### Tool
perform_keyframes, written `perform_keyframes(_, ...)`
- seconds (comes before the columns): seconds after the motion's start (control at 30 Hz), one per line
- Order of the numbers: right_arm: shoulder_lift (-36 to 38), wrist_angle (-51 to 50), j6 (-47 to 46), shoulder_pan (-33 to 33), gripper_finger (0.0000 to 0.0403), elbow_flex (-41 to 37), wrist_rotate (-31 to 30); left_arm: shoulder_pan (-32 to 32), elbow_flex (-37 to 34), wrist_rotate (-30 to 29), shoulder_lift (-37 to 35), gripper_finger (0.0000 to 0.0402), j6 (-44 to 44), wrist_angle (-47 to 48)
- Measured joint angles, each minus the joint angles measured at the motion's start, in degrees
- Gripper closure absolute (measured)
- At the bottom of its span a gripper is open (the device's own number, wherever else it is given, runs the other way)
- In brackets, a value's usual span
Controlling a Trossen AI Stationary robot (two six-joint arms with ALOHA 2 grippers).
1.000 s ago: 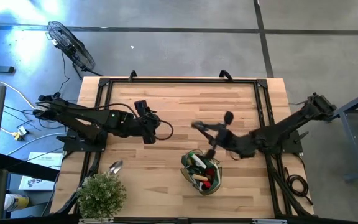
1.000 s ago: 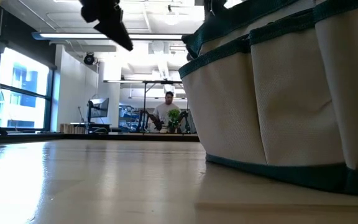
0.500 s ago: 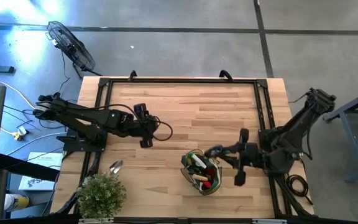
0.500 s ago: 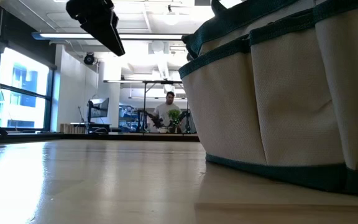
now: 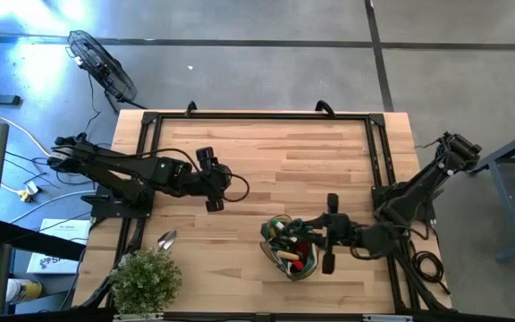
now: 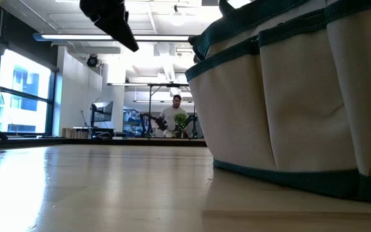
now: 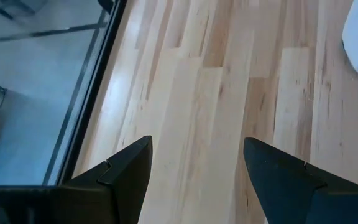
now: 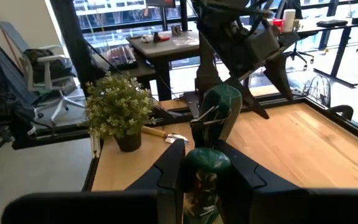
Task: Pick & Place Garden tools in Gardening bag
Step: Put the green shear scissors into the green gardening bag
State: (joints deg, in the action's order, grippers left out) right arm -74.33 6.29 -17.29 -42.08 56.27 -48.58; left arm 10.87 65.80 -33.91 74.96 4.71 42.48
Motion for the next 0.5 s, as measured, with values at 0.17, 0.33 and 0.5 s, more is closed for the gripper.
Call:
perform_keyframes(0.17,-1.2,-0.03,1.52,3.26,0.0347,0.0,5.07,-0.02,0.0,-0.12,0.0,0.0156,-2.72,-3.24)
perform_keyframes(0.33,-1.16,-0.06,2.09,6.77,0.0347,0.0,7.68,-0.02,0.0,-0.13,0.0,0.0156,-4.34,-5.11)
perform_keyframes(0.5,-2.03,0.16,1.95,10.04,0.0347,0.04,12.99,-0.02,-0.19,-0.13,0.0,0.0156,-4.28,-4.77)
